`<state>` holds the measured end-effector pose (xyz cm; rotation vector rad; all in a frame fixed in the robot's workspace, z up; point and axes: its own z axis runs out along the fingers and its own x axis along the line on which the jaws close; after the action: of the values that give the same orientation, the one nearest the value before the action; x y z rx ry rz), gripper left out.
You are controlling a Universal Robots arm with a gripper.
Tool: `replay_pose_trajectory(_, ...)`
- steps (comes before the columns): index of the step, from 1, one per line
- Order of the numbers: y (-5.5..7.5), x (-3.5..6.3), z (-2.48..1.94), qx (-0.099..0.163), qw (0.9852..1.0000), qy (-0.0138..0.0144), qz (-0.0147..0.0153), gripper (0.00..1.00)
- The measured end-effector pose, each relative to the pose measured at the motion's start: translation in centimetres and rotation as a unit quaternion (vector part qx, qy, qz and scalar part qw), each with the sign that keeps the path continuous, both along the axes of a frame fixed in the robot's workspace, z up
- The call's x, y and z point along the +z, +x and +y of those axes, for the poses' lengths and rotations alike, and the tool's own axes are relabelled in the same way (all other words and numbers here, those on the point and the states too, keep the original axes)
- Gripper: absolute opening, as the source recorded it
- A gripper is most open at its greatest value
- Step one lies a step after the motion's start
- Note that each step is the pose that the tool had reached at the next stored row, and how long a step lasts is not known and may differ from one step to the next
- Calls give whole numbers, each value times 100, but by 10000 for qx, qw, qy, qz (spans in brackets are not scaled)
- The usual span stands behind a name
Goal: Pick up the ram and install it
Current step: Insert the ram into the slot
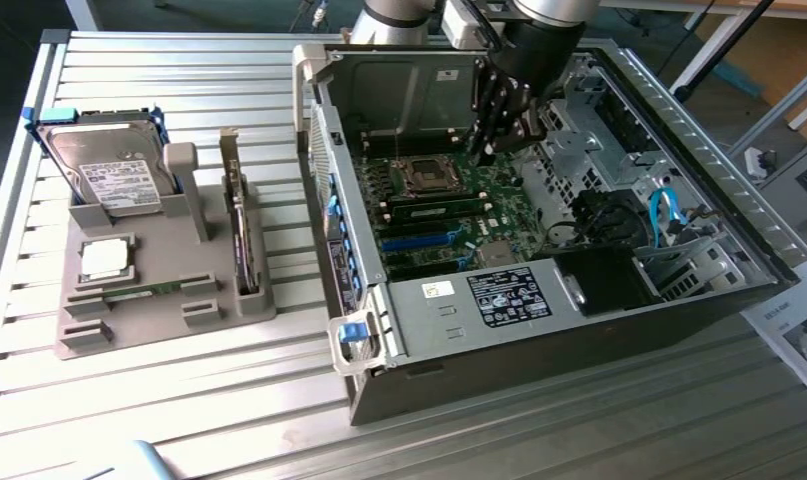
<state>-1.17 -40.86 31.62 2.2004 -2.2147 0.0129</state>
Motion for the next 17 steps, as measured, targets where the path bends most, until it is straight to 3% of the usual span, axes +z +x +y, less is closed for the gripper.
replay_pose_trajectory(7, 0, 0, 0, 0, 10000, 0, 0, 25)
replay_pose_trajectory(8, 0, 0, 0, 0, 10000, -1, 0, 24)
replay_pose_trajectory(10, 0, 0, 0, 0, 10000, -2, 0, 11)
replay_pose_trajectory(17, 0, 0, 0, 0, 10000, -2, 0, 11)
